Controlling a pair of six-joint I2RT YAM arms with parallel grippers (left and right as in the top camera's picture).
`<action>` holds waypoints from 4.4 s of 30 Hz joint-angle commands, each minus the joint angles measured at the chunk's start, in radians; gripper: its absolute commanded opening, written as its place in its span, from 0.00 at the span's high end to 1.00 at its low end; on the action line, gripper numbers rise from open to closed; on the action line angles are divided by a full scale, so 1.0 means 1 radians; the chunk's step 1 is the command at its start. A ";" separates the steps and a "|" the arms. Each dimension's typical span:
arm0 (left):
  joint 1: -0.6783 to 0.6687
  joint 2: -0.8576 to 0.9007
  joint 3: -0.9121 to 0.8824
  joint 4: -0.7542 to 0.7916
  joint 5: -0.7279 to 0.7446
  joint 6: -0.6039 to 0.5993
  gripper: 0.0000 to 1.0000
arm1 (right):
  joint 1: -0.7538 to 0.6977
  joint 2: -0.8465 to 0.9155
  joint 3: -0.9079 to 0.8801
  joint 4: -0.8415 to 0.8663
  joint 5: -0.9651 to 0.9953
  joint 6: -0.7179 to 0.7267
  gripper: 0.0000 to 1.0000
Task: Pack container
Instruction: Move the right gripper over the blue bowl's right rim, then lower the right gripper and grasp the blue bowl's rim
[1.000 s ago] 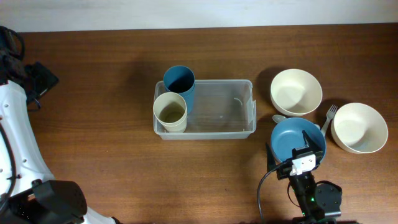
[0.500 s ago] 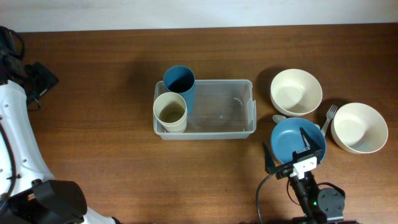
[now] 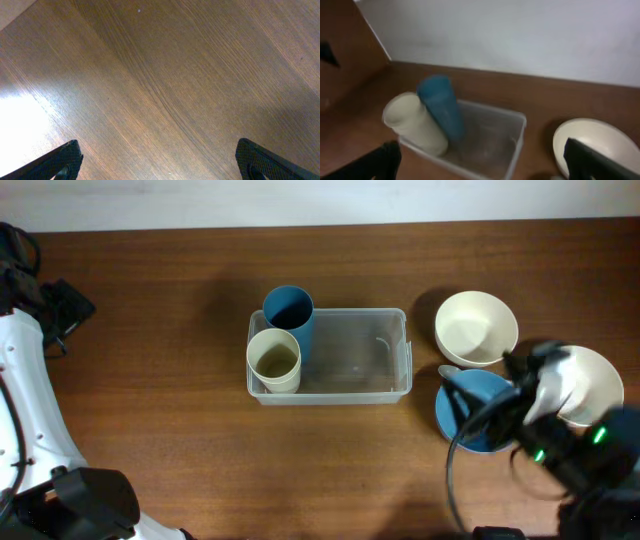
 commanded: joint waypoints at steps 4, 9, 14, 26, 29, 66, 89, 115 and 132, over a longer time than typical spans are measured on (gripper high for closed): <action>0.003 0.008 0.015 0.002 0.000 -0.013 0.00 | -0.011 0.272 0.305 -0.248 0.025 -0.056 0.01; 0.003 0.008 0.015 0.002 0.000 -0.013 0.00 | -0.011 0.396 0.307 -0.377 0.353 0.173 0.01; 0.003 0.008 0.015 0.002 0.000 -0.013 0.00 | -0.011 0.552 0.307 -0.451 0.432 0.262 0.01; 0.003 0.008 0.015 0.002 0.000 -0.013 0.00 | -0.039 0.803 0.303 -0.488 0.444 0.400 0.01; 0.003 0.008 0.015 0.002 0.000 -0.013 0.00 | -0.066 0.845 0.286 -0.491 0.472 0.448 0.00; 0.003 0.008 0.015 0.002 0.000 -0.013 0.00 | -0.273 0.868 -0.264 -0.126 0.514 0.526 0.33; 0.003 0.008 0.015 0.002 0.000 -0.013 0.00 | -0.273 0.866 -0.256 -0.143 0.452 0.447 0.96; 0.003 0.008 0.015 0.002 0.000 -0.013 0.00 | -0.273 0.720 0.100 -0.473 0.334 0.207 0.96; 0.003 0.008 0.015 0.002 0.000 -0.013 0.00 | -0.272 0.722 -0.126 -0.333 0.314 0.211 0.76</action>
